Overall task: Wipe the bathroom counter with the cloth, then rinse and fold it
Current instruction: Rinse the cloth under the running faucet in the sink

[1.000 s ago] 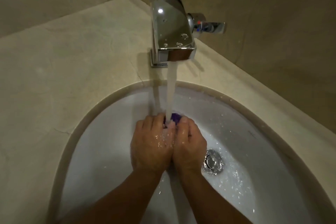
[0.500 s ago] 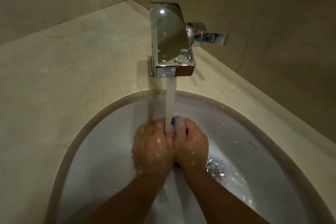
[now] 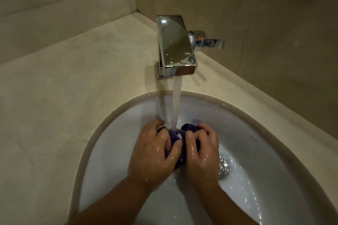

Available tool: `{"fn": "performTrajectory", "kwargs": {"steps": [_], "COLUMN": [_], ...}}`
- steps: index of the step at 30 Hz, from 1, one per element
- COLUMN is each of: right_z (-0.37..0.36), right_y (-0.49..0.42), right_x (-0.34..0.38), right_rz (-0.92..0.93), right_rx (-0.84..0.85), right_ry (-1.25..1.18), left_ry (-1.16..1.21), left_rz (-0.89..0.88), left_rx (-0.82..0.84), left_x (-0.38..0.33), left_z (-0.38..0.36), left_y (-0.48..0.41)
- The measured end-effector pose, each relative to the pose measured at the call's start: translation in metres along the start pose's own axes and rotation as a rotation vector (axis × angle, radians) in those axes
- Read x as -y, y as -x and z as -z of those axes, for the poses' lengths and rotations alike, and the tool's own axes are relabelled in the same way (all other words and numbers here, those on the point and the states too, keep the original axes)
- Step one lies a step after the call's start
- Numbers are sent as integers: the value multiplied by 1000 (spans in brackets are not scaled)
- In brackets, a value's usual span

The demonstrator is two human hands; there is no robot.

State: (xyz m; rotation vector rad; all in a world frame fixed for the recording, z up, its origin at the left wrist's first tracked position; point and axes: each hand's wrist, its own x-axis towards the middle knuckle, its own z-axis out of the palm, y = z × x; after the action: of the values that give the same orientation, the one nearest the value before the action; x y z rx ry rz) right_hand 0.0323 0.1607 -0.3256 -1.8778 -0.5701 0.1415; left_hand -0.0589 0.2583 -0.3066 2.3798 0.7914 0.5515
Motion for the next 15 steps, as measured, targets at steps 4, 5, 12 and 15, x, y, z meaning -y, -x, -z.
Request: {"fn": "performTrajectory", "kwargs": {"steps": [4, 5, 12, 15], "right_z": [-9, -11, -18, -20], "right_y": [-1, -3, -17, -25], "right_x": [-5, -4, -5, -11], "right_rz": [-56, -92, 104, 227], "right_rx": [-50, -16, 96, 69], "right_ry": [33, 2, -2, 45], "left_ry": [162, 201, 46, 1], "left_rz": [180, 207, 74, 61], "left_rx": [-23, -35, -199, -253], "left_x": [-4, -2, 3, 1], "left_z": [-21, -25, -40, -42], "left_y": [-1, -2, -8, -10]}}
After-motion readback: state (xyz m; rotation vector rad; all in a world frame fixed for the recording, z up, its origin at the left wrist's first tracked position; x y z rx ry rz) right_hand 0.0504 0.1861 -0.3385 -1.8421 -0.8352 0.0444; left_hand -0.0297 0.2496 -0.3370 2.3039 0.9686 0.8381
